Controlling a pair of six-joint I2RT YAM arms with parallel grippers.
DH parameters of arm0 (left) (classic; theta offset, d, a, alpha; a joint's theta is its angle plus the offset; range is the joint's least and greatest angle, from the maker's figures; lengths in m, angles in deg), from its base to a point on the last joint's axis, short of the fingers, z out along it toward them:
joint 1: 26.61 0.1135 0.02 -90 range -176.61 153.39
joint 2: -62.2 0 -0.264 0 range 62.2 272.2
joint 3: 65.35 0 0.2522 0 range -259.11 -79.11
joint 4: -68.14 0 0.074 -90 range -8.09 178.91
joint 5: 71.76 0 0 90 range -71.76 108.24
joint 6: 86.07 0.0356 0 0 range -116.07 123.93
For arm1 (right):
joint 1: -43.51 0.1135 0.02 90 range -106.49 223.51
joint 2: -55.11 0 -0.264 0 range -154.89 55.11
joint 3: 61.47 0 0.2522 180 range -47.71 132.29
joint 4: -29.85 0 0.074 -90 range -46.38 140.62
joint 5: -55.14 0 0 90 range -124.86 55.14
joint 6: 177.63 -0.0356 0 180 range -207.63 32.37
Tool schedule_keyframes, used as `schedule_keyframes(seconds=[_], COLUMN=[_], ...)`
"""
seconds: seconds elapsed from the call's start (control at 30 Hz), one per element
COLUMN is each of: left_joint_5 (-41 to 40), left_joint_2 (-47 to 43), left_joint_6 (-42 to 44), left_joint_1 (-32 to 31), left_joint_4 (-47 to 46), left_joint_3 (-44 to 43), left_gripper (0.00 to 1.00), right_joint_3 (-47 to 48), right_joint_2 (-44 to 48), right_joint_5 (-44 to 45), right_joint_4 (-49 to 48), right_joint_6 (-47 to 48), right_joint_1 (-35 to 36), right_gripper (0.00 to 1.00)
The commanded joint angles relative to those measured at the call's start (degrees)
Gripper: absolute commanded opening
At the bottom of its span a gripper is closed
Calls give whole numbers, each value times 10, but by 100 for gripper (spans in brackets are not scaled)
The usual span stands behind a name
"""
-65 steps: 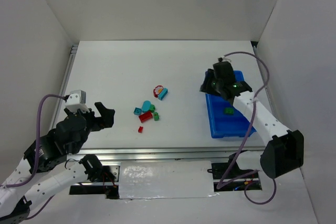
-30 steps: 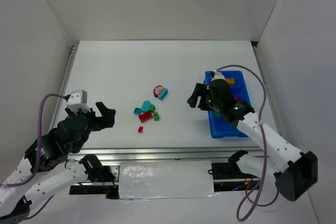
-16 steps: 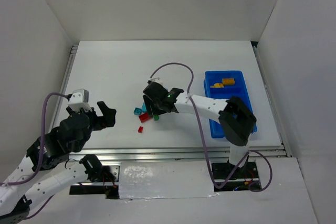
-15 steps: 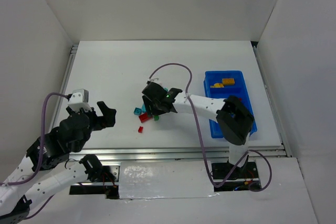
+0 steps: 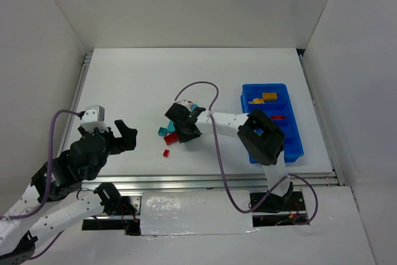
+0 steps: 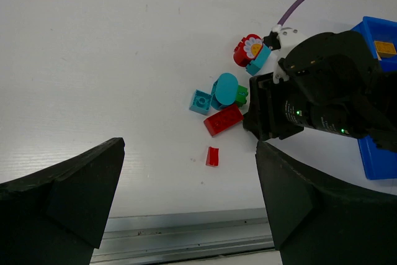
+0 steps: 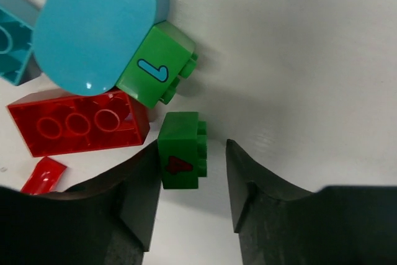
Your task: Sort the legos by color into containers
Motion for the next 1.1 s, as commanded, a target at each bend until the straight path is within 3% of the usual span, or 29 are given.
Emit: schedule_keyframes(seconds=[0.0,0.03,0.13,0.3,0.43,0.73,0.9,1.07], left_joint_5=[-4,-4,-2,0,-2,2,2,2], left_joint_2=[-9,-10,-12,-9,-10,-13,-14,-14], left_joint_6=[9,9,9,10,9,12,9,10], left_joint_1=[-1,-1,-1,-1,-1,-1,-1,-1], left_joint_4=[-15,-15,-16,-16,-15,-17,-17,-18], left_joint_3=[-7,-8,-6,-7,-8,-7,-7,-5], left_gripper=[99,99,99,99,100,99,99,100], right_joint_3=[16,15,2,-58,-113,-298,-373,-433], right_joint_2=[-10,-9,4,77,178,425,510,569], right_joint_5=[7,6,3,12,41,49,6,-6], right_joint_4=[-16,-20,-26,-54,-32,-33,-61,-77], right_joint_6=[8,8,12,9,-15,-72,-94,-108], right_joint_1=[-3,-4,-3,-9,-34,-266,-408,-487], right_gripper=[50,40,24,16,16,13,12,14])
